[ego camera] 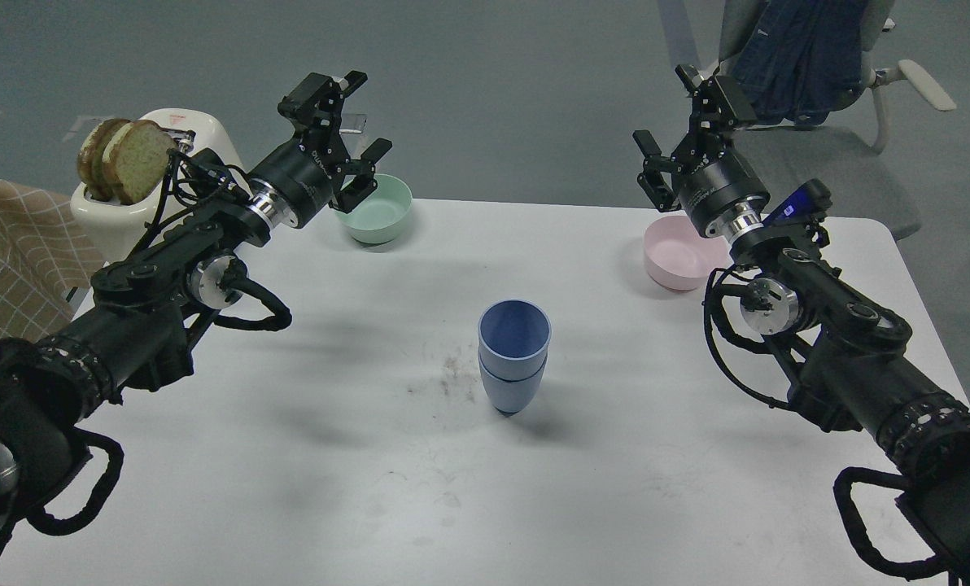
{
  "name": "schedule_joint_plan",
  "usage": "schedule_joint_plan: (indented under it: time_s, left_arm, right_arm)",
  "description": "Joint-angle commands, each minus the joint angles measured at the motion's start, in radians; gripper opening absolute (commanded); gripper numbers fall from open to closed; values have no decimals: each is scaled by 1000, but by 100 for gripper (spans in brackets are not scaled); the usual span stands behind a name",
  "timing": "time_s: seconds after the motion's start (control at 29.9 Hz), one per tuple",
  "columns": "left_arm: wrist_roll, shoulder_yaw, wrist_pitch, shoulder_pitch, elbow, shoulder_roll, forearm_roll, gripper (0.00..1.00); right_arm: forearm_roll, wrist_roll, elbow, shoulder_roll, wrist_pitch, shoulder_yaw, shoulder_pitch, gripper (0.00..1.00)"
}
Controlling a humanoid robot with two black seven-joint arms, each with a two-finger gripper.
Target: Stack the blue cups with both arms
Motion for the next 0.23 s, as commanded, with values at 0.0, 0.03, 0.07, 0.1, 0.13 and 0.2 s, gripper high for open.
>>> schedule_joint_plan:
  time_s: [0.0,0.03,0.07,0.1,0.13,0.2]
  left_arm:
    - [0,3,0,29,16,-13,4,97]
    - [0,1,0,34,16,-14,4,97]
    - [0,-3,0,36,16,-14,4,97]
    - [0,-2,0,36,16,-14,4,97]
    - [0,0,0,36,16,-14,4,97]
    - [0,4,0,36,16,-14,6,97]
  right_arm:
    - [0,0,4,5,5,2,-6,99]
    - [0,0,7,4,5,2,-6,99]
    - [0,0,13,2,5,2,-6,99]
    - [0,0,14,2,3,2,-6,99]
    - [0,0,14,2,3,2,-6,99]
    - [0,0,16,-1,1,8,-6,99]
